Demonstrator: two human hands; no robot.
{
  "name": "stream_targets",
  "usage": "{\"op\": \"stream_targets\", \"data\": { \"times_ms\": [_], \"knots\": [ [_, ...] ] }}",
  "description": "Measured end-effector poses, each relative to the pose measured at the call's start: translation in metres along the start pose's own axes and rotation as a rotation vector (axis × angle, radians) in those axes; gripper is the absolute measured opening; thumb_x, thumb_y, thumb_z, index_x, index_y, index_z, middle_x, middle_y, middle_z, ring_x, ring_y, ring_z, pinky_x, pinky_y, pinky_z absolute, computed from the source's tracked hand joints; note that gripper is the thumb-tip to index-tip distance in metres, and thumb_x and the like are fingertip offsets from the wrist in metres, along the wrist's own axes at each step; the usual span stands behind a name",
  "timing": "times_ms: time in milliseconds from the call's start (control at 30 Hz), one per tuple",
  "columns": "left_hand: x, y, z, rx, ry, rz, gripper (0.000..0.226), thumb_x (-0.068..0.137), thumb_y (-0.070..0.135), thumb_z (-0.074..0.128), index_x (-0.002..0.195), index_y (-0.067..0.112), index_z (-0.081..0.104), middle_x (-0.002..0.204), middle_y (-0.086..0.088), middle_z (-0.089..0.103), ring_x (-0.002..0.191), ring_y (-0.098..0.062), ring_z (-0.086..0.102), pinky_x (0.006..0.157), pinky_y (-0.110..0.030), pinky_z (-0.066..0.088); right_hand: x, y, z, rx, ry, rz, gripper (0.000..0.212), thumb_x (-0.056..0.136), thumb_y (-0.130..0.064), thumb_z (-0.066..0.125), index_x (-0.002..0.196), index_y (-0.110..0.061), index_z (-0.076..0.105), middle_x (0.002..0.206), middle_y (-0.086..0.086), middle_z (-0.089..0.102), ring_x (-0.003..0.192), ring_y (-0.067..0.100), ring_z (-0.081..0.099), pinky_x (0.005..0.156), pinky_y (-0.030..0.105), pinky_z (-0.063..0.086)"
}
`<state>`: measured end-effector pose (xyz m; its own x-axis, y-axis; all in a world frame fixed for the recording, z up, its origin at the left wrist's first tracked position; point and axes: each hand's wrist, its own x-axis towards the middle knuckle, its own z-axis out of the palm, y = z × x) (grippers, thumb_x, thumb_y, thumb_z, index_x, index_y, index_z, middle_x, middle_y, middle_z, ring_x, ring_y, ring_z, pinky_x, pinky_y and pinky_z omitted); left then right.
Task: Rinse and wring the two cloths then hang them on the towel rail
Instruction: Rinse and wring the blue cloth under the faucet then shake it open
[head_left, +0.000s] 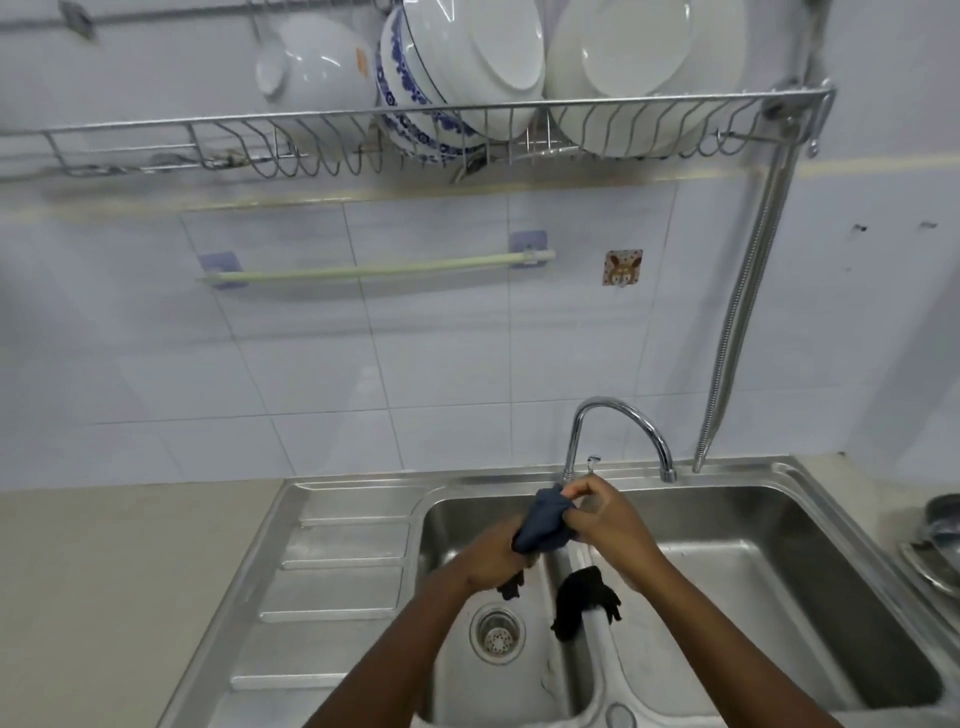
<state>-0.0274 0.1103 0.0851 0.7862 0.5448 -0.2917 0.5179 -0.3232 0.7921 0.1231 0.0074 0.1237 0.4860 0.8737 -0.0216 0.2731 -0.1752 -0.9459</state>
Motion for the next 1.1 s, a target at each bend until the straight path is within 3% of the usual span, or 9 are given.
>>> {"op": "stream_targets", "data": {
  "times_ms": [67, 200, 267, 400, 500, 633, 733, 900, 1100],
  "knots": [
    [-0.002, 0.008, -0.014, 0.037, -0.041, -0.008, 0.017, 0.087, 0.018, 0.05, 0.102, 0.012, 0.054, 0.077, -0.012, 0.067, 0.074, -0.034, 0.07, 0.056, -0.031, 0.052, 0.007, 0.0, -0.002, -0.063, -0.018, -0.087, 0.034, 0.078, 0.003, 0.057, 0.094, -0.027, 0.062, 0.102, 0.002, 0.065, 0.094, 0.024, 0.065, 0.087, 0.049, 0.055],
    [0.001, 0.018, -0.038, 0.081, -0.053, 0.016, 0.032, 0.086, 0.027, 0.053, 0.115, 0.013, 0.058, 0.105, -0.013, 0.068, 0.09, -0.021, 0.061, 0.082, -0.035, 0.047, 0.01, 0.0, -0.004, -0.327, -0.22, -0.291, 0.048, 0.079, -0.017, 0.073, 0.123, -0.021, 0.054, 0.123, -0.005, 0.049, 0.118, 0.012, 0.049, 0.097, 0.015, 0.039],
    [0.002, 0.024, -0.049, 0.072, -0.07, 0.001, 0.037, 0.083, 0.032, 0.054, 0.115, 0.014, 0.06, 0.107, -0.012, 0.068, 0.093, -0.023, 0.062, 0.083, -0.035, 0.047, 0.011, -0.001, -0.001, -0.519, -0.274, -0.345, 0.066, 0.073, -0.027, 0.078, 0.13, -0.021, 0.047, 0.126, -0.009, 0.042, 0.118, 0.008, 0.044, 0.097, 0.015, 0.034],
    [0.0, 0.04, -0.066, -0.007, -0.144, -0.013, 0.013, 0.09, 0.023, 0.056, 0.097, 0.012, 0.061, 0.078, 0.0, 0.063, 0.073, -0.015, 0.058, 0.071, -0.027, 0.046, 0.024, 0.0, 0.006, -0.701, -0.098, -0.552, 0.041, 0.074, 0.006, 0.061, 0.111, -0.012, 0.057, 0.111, 0.006, 0.056, 0.098, 0.015, 0.051, 0.084, 0.016, 0.035],
    [-0.006, 0.049, -0.078, -0.061, -0.194, -0.005, 0.011, 0.09, 0.027, 0.062, 0.089, 0.016, 0.061, 0.071, 0.001, 0.058, 0.064, -0.012, 0.054, 0.067, -0.024, 0.046, 0.038, -0.001, 0.007, -0.75, -0.073, -0.591, 0.038, 0.073, 0.013, 0.052, 0.099, -0.014, 0.055, 0.099, 0.005, 0.055, 0.087, 0.014, 0.048, 0.076, 0.025, 0.041],
    [-0.004, 0.044, -0.089, 0.209, -0.195, -0.026, 0.025, 0.086, 0.032, 0.066, 0.106, 0.019, 0.062, 0.092, -0.004, 0.067, 0.079, -0.019, 0.064, 0.074, -0.03, 0.052, 0.038, -0.013, 0.009, -0.775, -0.173, -0.498, 0.012, 0.077, -0.008, 0.047, 0.088, -0.011, 0.049, 0.092, 0.004, 0.049, 0.085, 0.021, 0.047, 0.072, 0.032, 0.037],
    [-0.001, 0.034, -0.088, 0.444, -0.122, -0.057, 0.029, 0.089, 0.032, 0.061, 0.112, 0.014, 0.059, 0.105, -0.011, 0.067, 0.093, -0.028, 0.065, 0.079, -0.036, 0.052, 0.036, -0.014, 0.009, -0.897, -0.267, -0.482, 0.032, 0.076, -0.033, 0.06, 0.097, -0.013, 0.048, 0.097, 0.005, 0.055, 0.087, 0.021, 0.053, 0.071, 0.028, 0.037],
    [-0.001, 0.025, -0.078, 0.646, 0.061, 0.033, 0.026, 0.098, 0.029, 0.047, 0.113, 0.01, 0.056, 0.113, -0.015, 0.065, 0.098, -0.029, 0.06, 0.079, -0.032, 0.042, 0.056, -0.01, 0.011, -1.046, -0.324, -0.328, 0.027, 0.084, -0.016, 0.059, 0.107, -0.006, 0.049, 0.107, 0.015, 0.064, 0.096, 0.029, 0.061, 0.071, 0.028, 0.038],
    [0.004, 0.016, -0.074, 0.927, 0.231, 0.132, 0.013, 0.095, 0.014, 0.045, 0.105, 0.006, 0.05, 0.096, -0.019, 0.066, 0.085, -0.034, 0.061, 0.069, -0.038, 0.043, 0.059, -0.022, 0.006, -0.772, -0.439, -0.137, 0.017, 0.087, -0.023, 0.052, 0.096, -0.012, 0.044, 0.085, 0.007, 0.055, 0.071, 0.017, 0.053, 0.056, 0.026, 0.036]
  ]
}}
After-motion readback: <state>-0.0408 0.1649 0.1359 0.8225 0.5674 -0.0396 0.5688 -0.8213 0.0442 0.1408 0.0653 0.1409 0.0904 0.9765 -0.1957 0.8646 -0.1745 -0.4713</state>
